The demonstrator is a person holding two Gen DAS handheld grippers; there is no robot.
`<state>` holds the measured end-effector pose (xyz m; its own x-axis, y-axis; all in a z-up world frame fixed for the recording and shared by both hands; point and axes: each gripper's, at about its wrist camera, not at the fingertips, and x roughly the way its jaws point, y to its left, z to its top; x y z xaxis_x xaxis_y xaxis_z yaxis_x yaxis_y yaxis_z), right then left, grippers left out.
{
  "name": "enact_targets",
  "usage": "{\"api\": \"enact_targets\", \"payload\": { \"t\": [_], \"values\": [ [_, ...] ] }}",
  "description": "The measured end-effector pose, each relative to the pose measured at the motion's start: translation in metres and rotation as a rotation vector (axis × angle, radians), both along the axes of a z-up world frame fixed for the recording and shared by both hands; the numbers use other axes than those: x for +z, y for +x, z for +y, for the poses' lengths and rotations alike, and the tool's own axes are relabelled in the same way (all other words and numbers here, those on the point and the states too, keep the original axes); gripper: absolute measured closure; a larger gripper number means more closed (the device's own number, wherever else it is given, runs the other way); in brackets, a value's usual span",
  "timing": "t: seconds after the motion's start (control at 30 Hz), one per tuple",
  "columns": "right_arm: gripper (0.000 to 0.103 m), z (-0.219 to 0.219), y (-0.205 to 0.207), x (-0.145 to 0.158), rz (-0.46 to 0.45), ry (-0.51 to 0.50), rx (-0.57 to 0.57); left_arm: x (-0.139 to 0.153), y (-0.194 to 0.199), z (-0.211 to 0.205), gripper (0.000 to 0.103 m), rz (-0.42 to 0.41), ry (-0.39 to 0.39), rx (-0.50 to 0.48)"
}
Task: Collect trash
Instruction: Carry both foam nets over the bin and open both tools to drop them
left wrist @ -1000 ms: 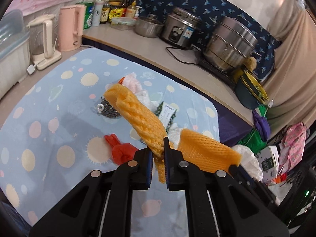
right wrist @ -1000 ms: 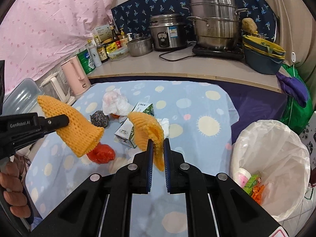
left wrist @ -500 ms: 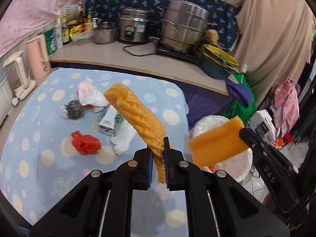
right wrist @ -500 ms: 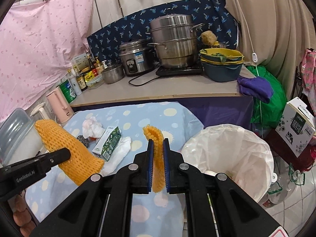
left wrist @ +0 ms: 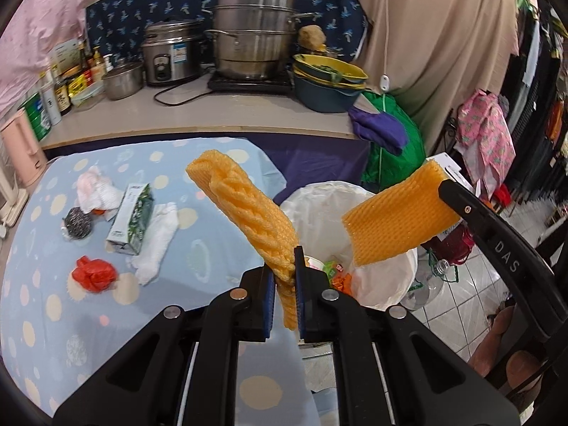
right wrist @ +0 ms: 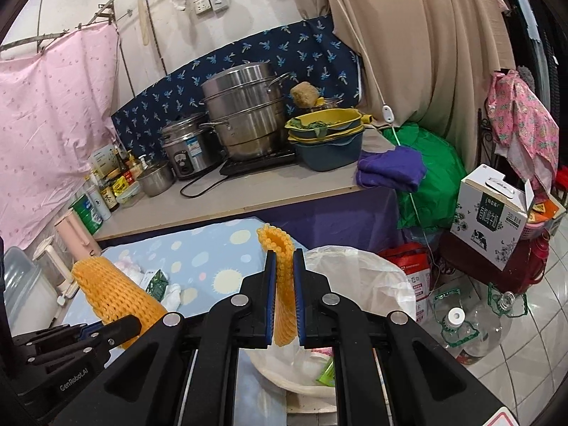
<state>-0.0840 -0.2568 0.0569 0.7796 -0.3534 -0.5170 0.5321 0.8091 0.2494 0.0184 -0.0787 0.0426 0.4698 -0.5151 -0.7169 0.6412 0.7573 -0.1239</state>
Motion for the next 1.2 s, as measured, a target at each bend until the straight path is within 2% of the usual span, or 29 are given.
{"api": "enact_targets", "payload": {
  "t": [0.43,0.87,1.03,1.1,1.17,1.2],
  "values": [
    [0.094,-0.036,-0.002,-0.028,0.051,0.025,-0.076,-0.016,-0.008,-0.066,0.094,-0.033,0.042,-0.089],
    [0.094,-0.053,0.018,-0.054,0.109,0.05,-0.095,-0.038,0.01,-0.105,0.093,-0.031,0.064,-0.098],
    [0.089,-0.057,0.02,-0.055,0.107,0.046,-0.114,-0.038,0.012,-0.111,0.092,-0.049,0.062,-0.095],
    [0.087,-0.058,0.02,-0.054,0.106,0.045,-0.12,-0.039,0.012,-0.113,0.086,-0.052,0.068,-0.091],
    [0.08,-0.058,0.019,-0.053,0.1,0.045,-0.124,-0.039,0.013,-0.113,0.072,-0.051,0.068,-0.081],
    [0.074,-0.057,0.019,-0.052,0.095,0.043,-0.127,-0.039,0.014,-0.112,0.059,-0.052,0.066,-0.072]
  ]
}}
